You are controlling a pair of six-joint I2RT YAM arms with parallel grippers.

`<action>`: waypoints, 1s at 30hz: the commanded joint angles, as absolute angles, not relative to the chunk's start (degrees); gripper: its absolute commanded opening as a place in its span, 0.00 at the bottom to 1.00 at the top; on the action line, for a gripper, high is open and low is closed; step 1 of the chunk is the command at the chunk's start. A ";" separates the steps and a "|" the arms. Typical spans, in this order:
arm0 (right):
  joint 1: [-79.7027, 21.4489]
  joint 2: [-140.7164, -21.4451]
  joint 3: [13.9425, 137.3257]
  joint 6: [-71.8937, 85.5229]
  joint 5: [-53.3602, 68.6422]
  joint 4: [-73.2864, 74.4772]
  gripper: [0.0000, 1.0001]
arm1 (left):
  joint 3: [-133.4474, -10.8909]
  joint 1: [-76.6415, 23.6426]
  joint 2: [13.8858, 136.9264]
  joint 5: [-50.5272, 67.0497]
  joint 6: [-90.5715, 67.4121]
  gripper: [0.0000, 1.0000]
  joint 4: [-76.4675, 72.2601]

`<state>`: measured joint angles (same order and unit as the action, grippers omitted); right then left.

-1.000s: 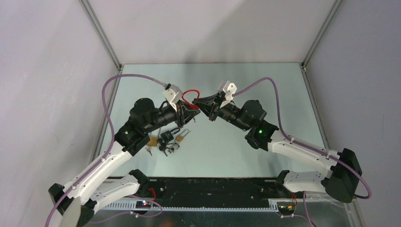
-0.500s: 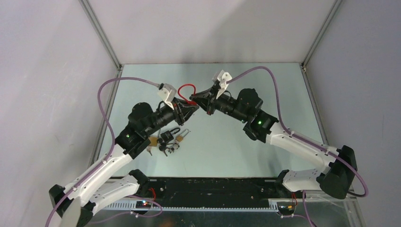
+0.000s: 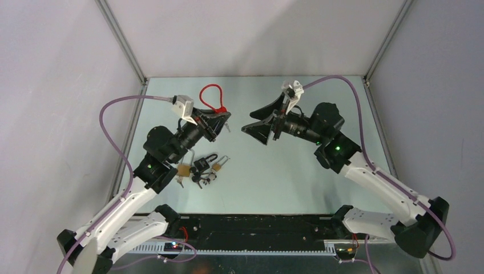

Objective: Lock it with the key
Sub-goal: Lock the lock.

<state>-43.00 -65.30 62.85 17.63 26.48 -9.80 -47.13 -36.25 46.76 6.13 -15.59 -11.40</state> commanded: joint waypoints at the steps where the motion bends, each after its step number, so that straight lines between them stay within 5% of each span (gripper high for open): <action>1: -42.24 -61.07 60.96 23.28 30.49 -12.56 0.75 | -50.62 -35.47 46.77 5.19 -21.38 0.00 -14.07; 18: -41.87 -67.92 54.80 53.98 34.69 -42.52 0.77 | -60.27 -31.12 51.92 23.80 -51.17 0.00 -13.11; 30: -42.90 -76.78 56.35 68.11 35.64 -58.05 0.51 | -60.85 -31.11 51.95 28.30 -52.46 0.00 -14.18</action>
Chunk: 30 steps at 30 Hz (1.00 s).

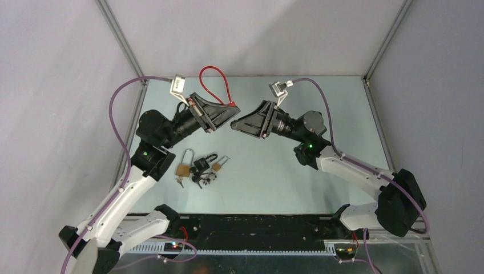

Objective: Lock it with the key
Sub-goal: Lock the lock.

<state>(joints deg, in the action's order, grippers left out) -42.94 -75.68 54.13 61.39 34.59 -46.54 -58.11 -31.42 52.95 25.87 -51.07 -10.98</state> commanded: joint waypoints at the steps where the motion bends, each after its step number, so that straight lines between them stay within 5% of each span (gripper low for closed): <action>1: -42.85 -77.06 56.26 68.77 35.45 -59.17 0.50 | -60.74 -31.11 51.86 28.50 -52.42 0.00 -14.20; 11: -42.56 -80.19 55.72 75.90 35.32 -68.91 0.52 | -60.62 -31.11 51.70 27.60 -52.01 0.00 -14.96; 21: -41.79 -82.07 55.74 80.94 33.17 -70.73 0.28 | -60.48 -31.11 52.11 28.26 -52.95 0.00 -16.06; 30: -41.90 -82.15 56.05 81.74 33.81 -70.74 0.24 | -60.00 -31.11 52.83 27.88 -53.34 0.00 -16.70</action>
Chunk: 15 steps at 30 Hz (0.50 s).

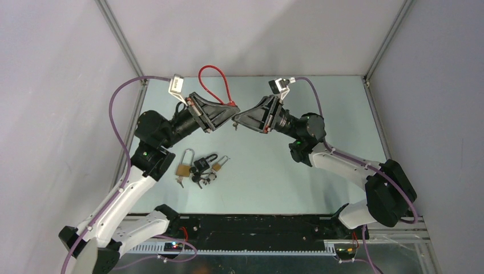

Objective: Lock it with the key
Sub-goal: Lock the lock.

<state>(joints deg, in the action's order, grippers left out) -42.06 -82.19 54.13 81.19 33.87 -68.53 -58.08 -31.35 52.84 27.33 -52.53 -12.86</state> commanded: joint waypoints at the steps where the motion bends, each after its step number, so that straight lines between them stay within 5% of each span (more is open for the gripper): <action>1: -41.96 -82.03 56.13 81.21 34.01 -70.31 0.24 | -60.09 -31.07 53.00 27.65 -53.39 0.00 -16.88; 8: -42.36 -81.83 56.88 81.36 35.21 -70.30 0.31 | -60.96 -31.20 53.94 27.44 -53.01 0.00 -17.52; 15: -42.48 -82.11 57.11 81.94 35.75 -69.69 0.15 | -60.56 -31.18 54.21 27.08 -53.00 0.00 -18.10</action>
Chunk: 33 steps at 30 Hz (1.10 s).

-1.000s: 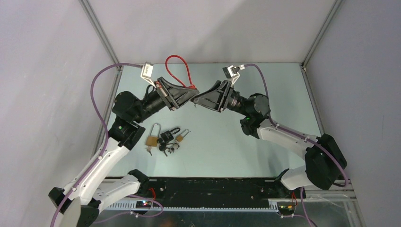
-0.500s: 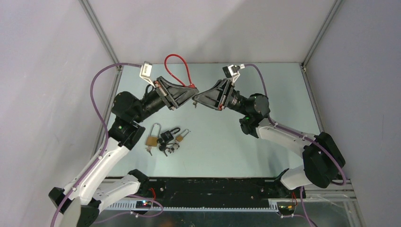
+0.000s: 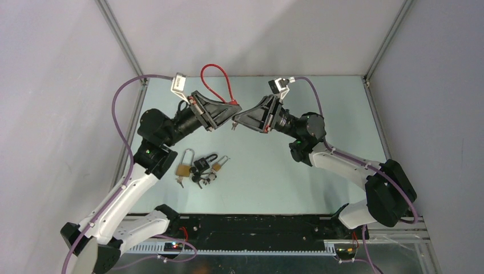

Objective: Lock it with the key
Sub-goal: Lock the lock.

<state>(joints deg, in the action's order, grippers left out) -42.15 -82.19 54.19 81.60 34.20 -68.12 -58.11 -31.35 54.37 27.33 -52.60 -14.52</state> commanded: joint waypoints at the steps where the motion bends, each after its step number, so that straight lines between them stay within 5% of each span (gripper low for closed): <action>1: -42.51 -82.06 57.15 81.49 35.83 -69.08 0.10 | -60.51 -31.19 54.18 26.68 -53.00 0.00 -18.17; 6: -43.35 -78.97 58.13 66.85 34.17 -50.59 0.00 | -59.34 -31.20 53.91 23.09 -53.46 0.00 -17.93; 12: -49.55 -75.28 65.44 34.13 13.52 -13.93 0.00 | -56.94 -31.15 53.75 16.25 -52.31 0.00 -12.76; 21: -54.84 -77.14 68.99 15.18 -13.34 -2.04 0.00 | -56.62 -31.16 54.55 10.69 -48.98 0.00 -7.82; 23: -54.66 -76.53 69.00 14.75 -12.05 -1.54 0.20 | -56.69 -31.20 54.51 10.27 -48.28 0.00 -7.60; 24: -53.82 -76.10 68.49 15.33 -9.10 -1.61 0.42 | -56.78 -31.20 54.39 10.19 -48.00 0.00 -7.55; 26: -51.89 -73.84 66.21 17.26 -1.31 -3.67 0.67 | -56.84 -31.16 54.15 10.12 -47.20 0.00 -7.51; 28: -48.99 -70.37 63.46 20.90 8.33 -7.50 0.76 | -57.03 -31.19 53.92 10.46 -46.25 0.00 -7.55; 33: -41.51 -66.75 57.76 34.55 27.53 -19.89 0.81 | -57.56 -31.17 53.27 12.79 -45.57 0.00 -7.56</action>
<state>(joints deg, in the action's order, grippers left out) -45.89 -71.20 60.75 24.08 10.33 -7.25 -55.16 -31.00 55.07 11.09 -47.77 -3.44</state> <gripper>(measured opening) 0.798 0.268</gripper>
